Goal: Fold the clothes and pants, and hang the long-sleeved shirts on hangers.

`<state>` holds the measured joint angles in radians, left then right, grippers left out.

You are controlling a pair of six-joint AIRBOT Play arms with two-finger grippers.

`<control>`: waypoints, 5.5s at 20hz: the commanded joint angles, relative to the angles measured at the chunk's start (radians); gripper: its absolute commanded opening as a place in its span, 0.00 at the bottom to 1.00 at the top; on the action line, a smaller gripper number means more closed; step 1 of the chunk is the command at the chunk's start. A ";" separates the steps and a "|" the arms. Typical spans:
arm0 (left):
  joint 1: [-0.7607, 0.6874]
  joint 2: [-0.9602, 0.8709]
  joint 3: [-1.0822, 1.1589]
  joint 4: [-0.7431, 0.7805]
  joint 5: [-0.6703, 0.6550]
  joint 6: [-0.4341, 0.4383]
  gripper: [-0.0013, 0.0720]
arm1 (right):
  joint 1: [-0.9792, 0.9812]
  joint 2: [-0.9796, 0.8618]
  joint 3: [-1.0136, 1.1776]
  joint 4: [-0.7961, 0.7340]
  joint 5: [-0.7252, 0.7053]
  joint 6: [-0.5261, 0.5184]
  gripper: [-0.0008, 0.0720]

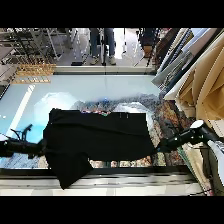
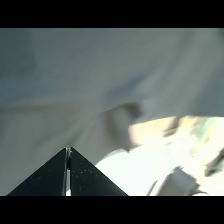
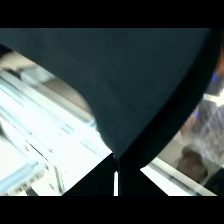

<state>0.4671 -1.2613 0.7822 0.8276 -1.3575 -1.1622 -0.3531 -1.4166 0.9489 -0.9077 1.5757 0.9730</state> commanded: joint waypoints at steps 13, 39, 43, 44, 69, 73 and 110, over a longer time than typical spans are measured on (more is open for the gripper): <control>-0.047 0.022 -0.267 0.253 0.259 -0.143 0.44 | 0.063 0.026 0.105 0.037 -0.035 0.066 0.03; -0.085 -0.417 0.516 -0.410 0.319 -0.068 0.03 | 0.188 -0.153 0.192 0.180 -0.634 0.256 0.03; -0.115 -0.551 0.632 -0.448 0.375 -0.068 0.03 | 0.216 -0.222 0.272 0.241 -0.740 0.204 0.03; -0.116 -0.561 0.636 -0.448 0.384 -0.068 0.03 | 0.227 -0.240 0.308 0.241 -0.744 0.204 0.03; -0.191 -0.462 0.636 -0.206 0.103 0.045 0.31 | 0.193 -0.421 0.314 0.356 -0.497 0.175 0.52; -0.278 -0.462 0.636 -0.127 0.095 0.033 0.09 | 0.160 -0.362 0.314 0.177 -0.410 0.169 0.03; -0.442 -0.456 0.756 0.183 0.126 -0.102 0.03 | 0.618 -0.162 0.684 -0.219 -0.391 0.627 0.70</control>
<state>0.0761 -1.6524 1.5394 1.0100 -1.3346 -1.2778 0.3748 -1.7203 1.8206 -1.0821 1.0954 1.5398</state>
